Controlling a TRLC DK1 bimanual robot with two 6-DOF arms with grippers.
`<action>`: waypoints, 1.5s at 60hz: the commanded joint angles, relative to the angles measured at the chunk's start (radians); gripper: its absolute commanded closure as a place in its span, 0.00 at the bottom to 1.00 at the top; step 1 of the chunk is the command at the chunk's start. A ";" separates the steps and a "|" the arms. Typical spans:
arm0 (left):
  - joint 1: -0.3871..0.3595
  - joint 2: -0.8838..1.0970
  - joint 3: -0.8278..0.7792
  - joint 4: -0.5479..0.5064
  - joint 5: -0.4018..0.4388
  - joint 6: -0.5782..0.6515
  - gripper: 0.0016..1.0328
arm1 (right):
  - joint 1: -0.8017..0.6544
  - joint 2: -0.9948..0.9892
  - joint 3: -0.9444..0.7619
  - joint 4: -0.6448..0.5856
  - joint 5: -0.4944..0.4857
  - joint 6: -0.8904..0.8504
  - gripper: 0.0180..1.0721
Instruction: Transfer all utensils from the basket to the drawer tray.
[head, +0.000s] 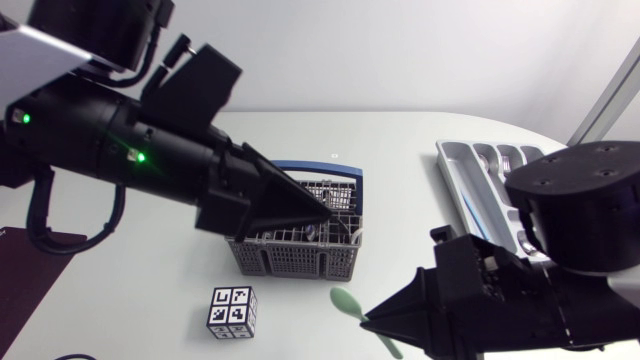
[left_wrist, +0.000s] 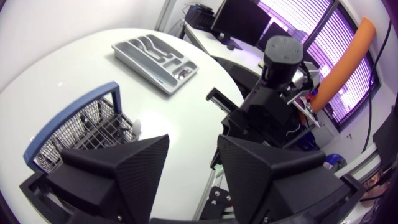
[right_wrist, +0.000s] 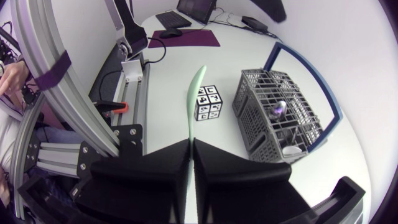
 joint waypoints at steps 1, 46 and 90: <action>0.032 -0.021 0.026 0.024 0.012 -0.050 0.36 | -0.068 -0.042 -0.032 -0.036 0.007 -0.065 0.95; 0.018 0.149 -0.045 0.074 -0.252 -0.050 0.36 | -1.226 0.087 -0.045 -0.142 -0.263 -0.841 0.95; 0.022 0.183 -0.089 0.103 -0.277 -0.045 0.37 | -1.611 0.797 0.263 0.174 -0.157 -1.547 0.95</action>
